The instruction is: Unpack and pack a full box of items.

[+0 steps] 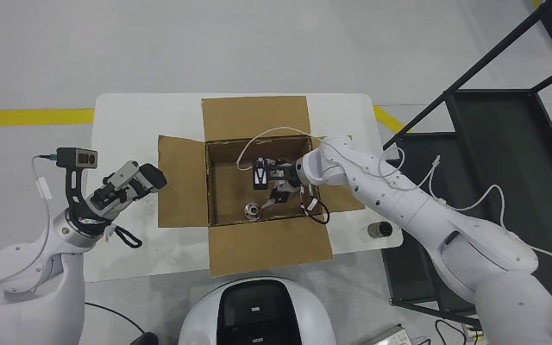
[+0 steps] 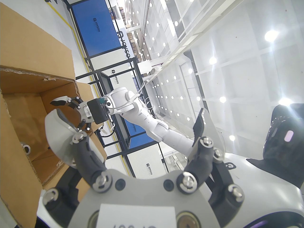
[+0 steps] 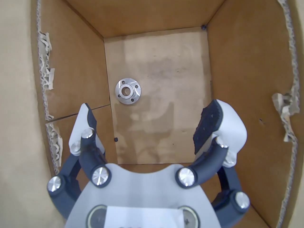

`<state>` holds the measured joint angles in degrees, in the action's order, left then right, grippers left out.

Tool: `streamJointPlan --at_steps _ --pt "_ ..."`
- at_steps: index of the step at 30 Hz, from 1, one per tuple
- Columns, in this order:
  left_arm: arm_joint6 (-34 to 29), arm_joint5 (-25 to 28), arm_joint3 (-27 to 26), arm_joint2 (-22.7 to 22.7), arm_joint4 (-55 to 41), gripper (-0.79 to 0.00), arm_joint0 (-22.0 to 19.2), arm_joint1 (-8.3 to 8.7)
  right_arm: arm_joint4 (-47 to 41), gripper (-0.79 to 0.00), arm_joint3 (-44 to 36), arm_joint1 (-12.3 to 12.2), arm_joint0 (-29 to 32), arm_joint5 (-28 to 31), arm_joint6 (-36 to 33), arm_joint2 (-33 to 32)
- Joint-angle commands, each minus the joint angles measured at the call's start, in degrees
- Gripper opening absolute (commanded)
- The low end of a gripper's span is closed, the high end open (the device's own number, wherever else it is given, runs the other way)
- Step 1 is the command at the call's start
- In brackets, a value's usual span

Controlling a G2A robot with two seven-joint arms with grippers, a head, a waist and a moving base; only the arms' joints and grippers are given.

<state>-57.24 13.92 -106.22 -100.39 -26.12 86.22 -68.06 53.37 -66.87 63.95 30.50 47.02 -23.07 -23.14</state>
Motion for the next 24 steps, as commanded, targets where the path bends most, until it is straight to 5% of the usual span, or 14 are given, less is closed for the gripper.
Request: streamJointPlan --at_steps 1,18,24 --pt "0.0 0.0 0.0 0.0 0.0 0.0 0.0 0.0 0.13 0.0 0.56 0.35 -0.09 0.1 0.18 0.17" --pt "0.0 0.0 0.0 0.0 0.0 0.0 0.0 0.0 1.99 0.0 -0.14 0.22 0.06 0.49 1.04 -0.85" --pt "0.0 0.0 0.0 0.0 0.0 0.0 0.0 0.0 1.86 0.0 0.37 2.51 -1.19 4.14 0.4 0.88"
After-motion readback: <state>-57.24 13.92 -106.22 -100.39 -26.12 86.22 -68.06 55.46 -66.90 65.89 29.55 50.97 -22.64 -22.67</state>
